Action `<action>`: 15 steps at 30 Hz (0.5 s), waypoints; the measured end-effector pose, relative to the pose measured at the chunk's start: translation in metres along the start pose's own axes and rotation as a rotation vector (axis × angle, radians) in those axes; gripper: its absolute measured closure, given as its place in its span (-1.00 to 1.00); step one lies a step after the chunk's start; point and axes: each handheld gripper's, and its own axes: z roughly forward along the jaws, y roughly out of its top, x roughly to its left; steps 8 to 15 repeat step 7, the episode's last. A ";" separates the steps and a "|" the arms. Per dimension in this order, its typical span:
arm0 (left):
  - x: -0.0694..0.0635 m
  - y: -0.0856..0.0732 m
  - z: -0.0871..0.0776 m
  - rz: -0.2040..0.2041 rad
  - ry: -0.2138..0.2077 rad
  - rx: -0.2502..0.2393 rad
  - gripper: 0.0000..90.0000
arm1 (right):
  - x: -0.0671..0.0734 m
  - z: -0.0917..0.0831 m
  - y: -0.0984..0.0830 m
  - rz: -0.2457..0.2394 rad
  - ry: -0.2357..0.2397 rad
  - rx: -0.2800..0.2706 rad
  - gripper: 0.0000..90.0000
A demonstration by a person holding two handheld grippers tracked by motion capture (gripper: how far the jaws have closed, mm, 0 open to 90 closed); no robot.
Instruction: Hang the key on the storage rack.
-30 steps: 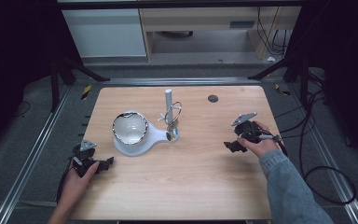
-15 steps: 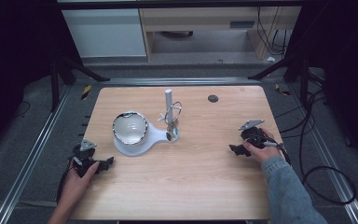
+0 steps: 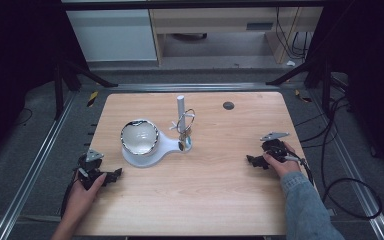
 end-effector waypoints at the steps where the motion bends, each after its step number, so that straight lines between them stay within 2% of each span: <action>1: 0.000 0.000 0.000 0.000 0.000 0.000 -1.00 | 0.000 0.000 -0.002 0.006 -0.004 -0.015 -0.95; 3: 0.000 0.000 0.000 0.000 0.000 0.000 -1.00 | 0.000 0.000 -0.004 0.011 -0.010 -0.032 -0.98; 15: 0.000 0.000 0.000 0.000 0.000 0.000 -1.00 | 0.000 0.000 -0.005 0.023 -0.019 -0.028 -1.00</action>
